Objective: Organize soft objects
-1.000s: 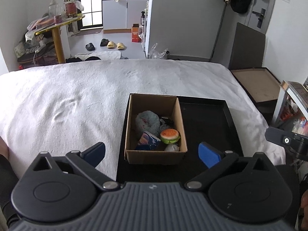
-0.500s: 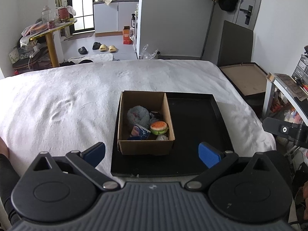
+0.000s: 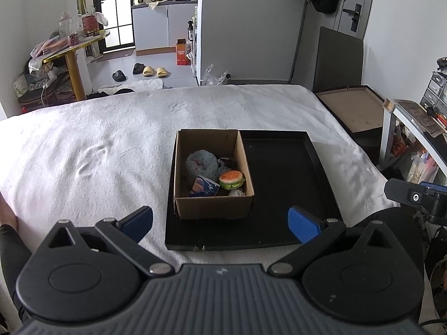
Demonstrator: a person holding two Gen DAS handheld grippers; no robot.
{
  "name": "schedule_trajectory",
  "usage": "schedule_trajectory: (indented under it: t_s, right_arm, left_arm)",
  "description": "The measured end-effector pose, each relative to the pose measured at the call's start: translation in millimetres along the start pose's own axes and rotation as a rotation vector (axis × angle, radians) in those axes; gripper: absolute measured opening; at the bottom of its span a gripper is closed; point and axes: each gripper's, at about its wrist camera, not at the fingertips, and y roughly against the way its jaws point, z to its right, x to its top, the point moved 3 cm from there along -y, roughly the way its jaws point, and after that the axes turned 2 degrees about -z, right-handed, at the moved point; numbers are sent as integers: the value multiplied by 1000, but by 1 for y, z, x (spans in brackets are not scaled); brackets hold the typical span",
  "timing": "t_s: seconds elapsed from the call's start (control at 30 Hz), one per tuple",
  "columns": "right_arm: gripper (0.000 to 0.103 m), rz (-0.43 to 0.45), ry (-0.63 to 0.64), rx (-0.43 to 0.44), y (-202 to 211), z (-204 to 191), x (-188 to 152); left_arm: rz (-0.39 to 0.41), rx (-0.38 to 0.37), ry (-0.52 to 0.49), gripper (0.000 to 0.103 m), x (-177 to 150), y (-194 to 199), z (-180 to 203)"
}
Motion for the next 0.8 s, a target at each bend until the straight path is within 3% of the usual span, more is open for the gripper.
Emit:
schedule_trajectory:
  t_s: [0.8]
  right_arm:
    - [103,-28,32,-8,12,-7,-11]
  left_arm:
    - [-8,5,-5,102,-20,12,-5]
